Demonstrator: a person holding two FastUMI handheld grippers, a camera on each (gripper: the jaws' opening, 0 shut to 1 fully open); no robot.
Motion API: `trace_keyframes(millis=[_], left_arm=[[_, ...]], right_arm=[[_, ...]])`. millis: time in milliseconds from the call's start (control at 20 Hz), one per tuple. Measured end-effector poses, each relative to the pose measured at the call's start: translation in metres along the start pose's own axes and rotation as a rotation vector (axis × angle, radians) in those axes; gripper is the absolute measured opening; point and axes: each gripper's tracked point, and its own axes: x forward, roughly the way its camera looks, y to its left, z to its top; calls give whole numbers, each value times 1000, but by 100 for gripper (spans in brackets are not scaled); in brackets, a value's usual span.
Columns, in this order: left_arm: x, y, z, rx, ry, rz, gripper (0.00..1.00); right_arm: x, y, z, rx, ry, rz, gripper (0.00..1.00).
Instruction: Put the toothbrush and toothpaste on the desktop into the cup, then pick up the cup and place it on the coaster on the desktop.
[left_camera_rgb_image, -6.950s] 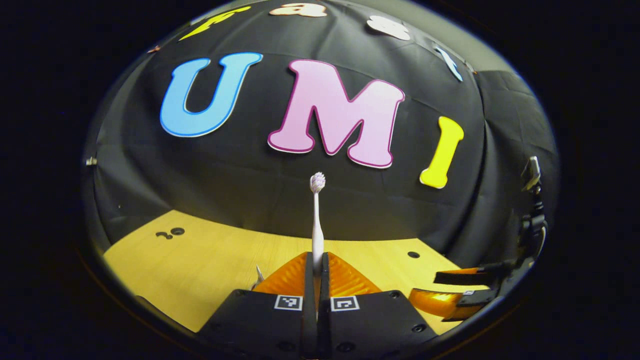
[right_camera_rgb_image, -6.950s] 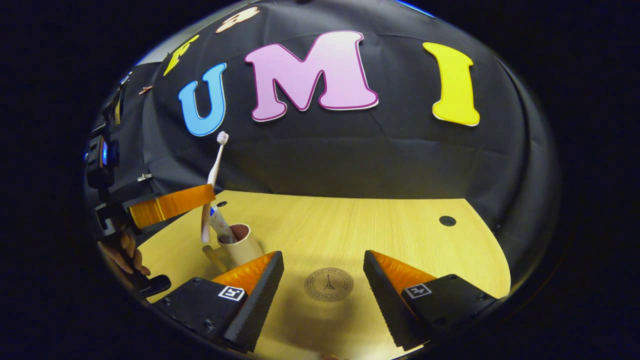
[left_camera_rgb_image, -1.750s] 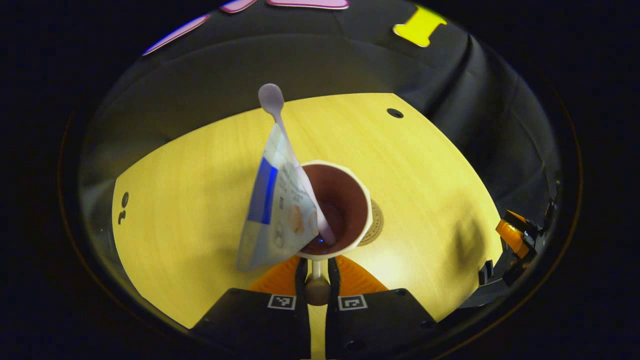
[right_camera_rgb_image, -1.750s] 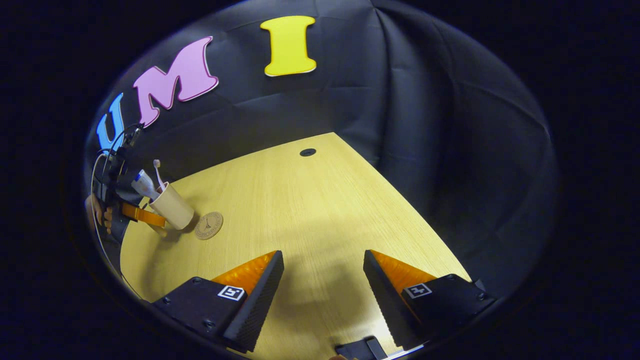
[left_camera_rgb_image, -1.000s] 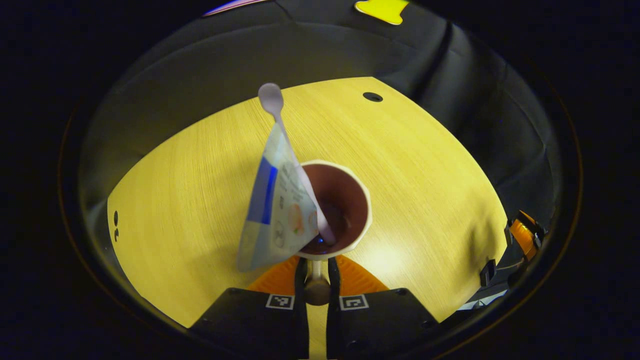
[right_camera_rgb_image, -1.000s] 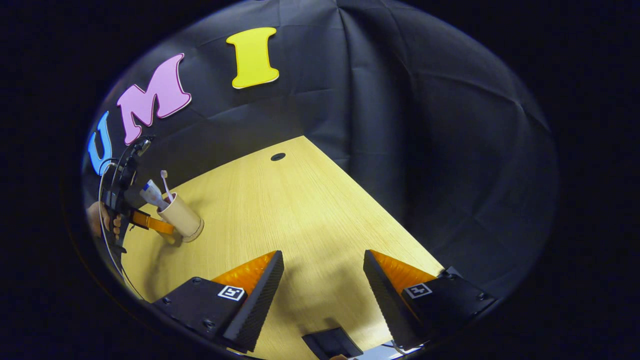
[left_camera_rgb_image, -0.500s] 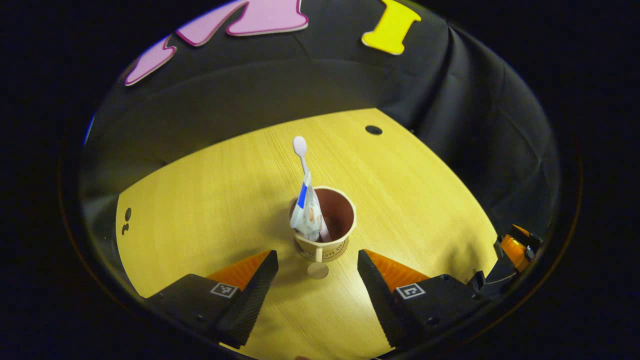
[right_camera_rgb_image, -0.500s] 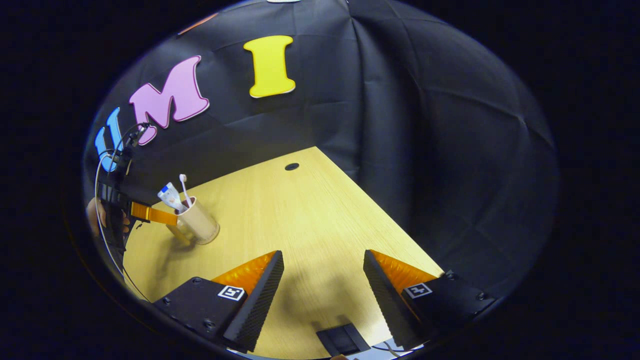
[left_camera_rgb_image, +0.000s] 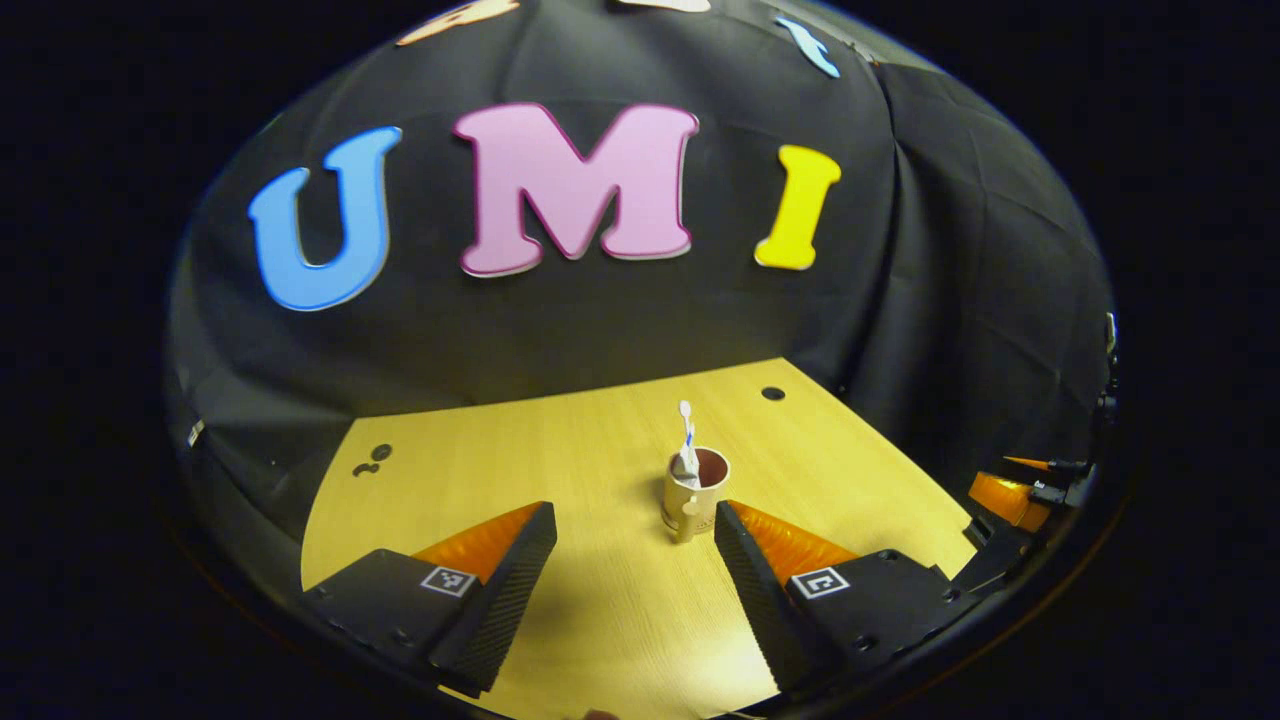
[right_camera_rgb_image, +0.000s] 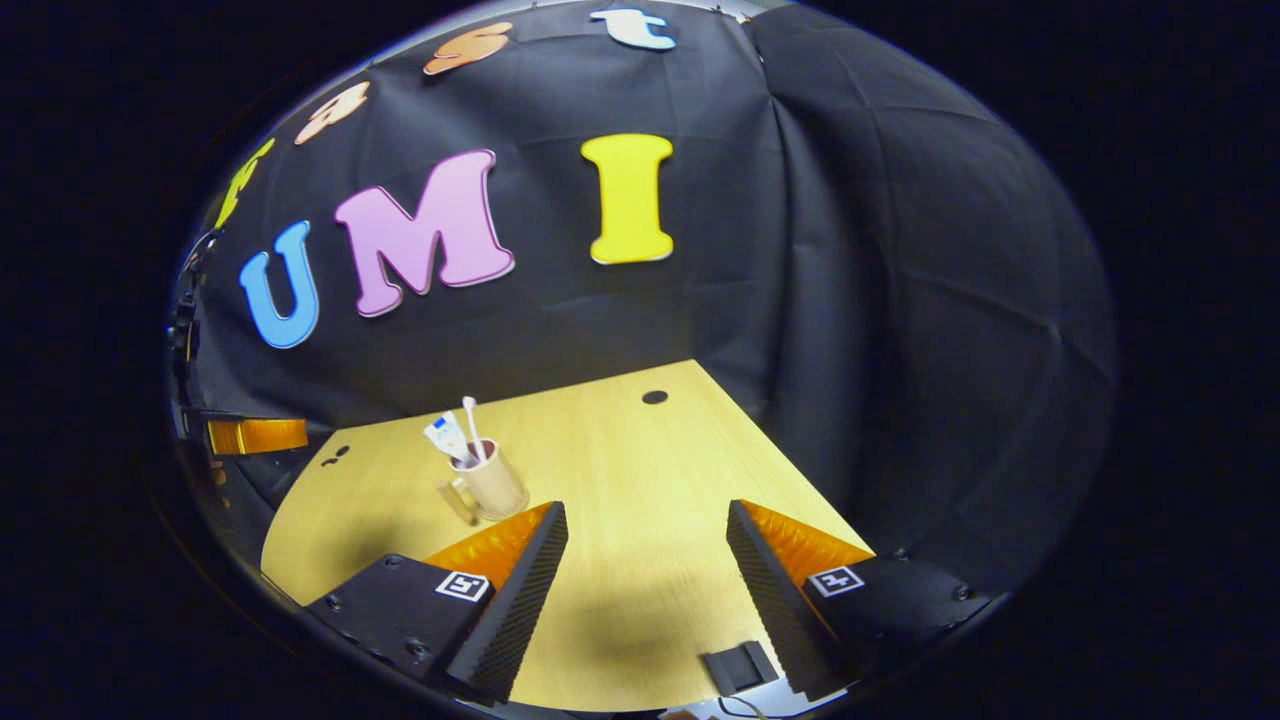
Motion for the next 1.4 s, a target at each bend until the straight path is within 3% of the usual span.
trace_keyframes(millis=[350,550,800,1000,1400], left_arm=[[-140,28,-8,-63,-263,77,98],[-196,32,-26,-58,-347,114,98],[-228,25,-36,-73,-412,135,98],[-235,9,-53,-64,-398,117,98],[-240,-9,-74,-68,-365,106,98]], right_arm=[[-95,71,41,-35,-158,99,98],[-140,101,40,35,-181,148,100],[-169,107,11,50,-168,157,98],[-186,103,-16,17,-143,146,98],[-196,110,-14,-38,-160,203,98]])
